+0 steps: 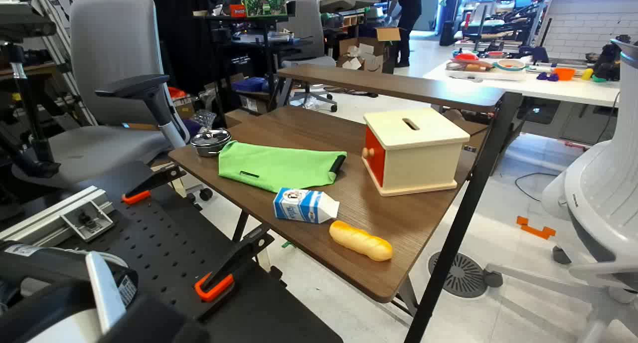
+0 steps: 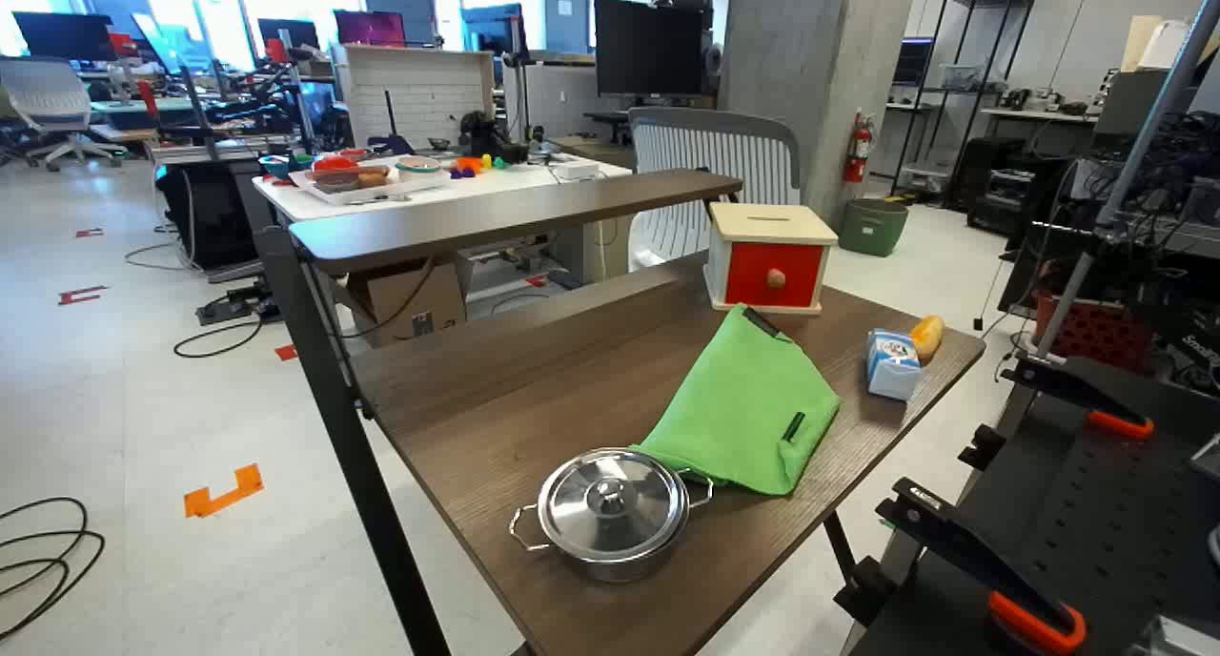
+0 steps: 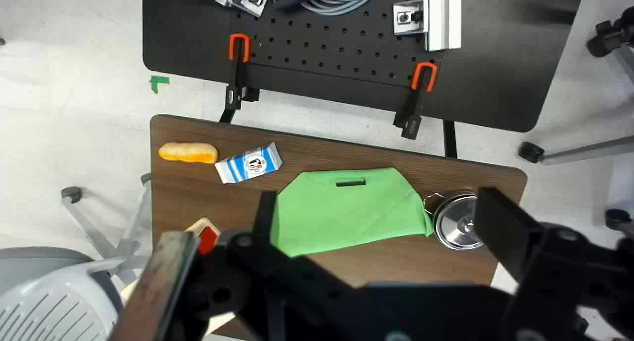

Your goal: Pick the milk carton and move it to the left on the desk

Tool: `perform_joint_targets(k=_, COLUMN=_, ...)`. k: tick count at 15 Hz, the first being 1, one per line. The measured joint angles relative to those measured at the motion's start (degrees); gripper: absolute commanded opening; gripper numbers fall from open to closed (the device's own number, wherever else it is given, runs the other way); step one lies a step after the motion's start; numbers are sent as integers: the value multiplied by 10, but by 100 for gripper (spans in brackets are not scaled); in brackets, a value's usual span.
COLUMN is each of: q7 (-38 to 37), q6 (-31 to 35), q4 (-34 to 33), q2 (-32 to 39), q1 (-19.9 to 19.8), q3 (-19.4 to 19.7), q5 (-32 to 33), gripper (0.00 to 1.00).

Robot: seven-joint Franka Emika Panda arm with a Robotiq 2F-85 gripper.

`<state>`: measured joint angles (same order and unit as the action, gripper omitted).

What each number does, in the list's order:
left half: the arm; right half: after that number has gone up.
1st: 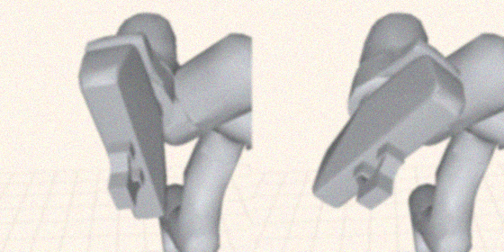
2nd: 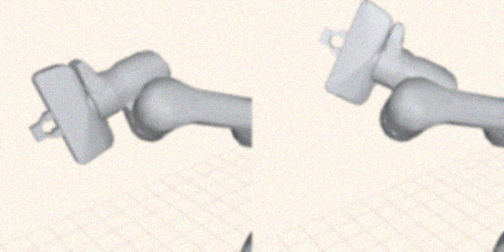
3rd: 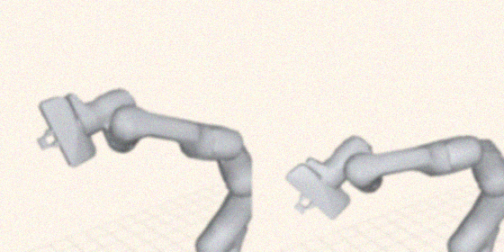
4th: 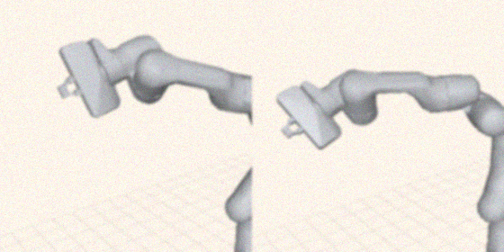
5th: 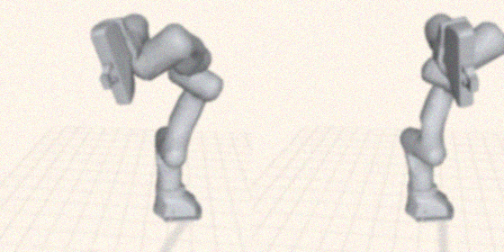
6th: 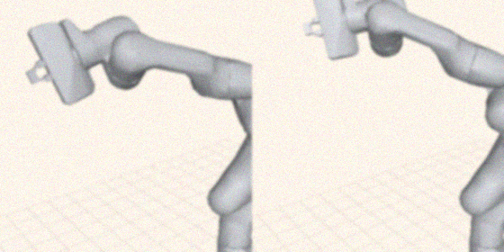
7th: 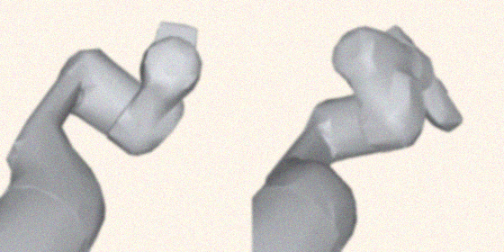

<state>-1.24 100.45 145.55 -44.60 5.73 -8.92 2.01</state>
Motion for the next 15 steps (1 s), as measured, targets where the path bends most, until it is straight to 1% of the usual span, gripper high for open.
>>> perform_joint_targets(k=15, q7=-8, q6=7, q4=2, q2=0, q1=0, q3=-1, q5=3, gripper=100)
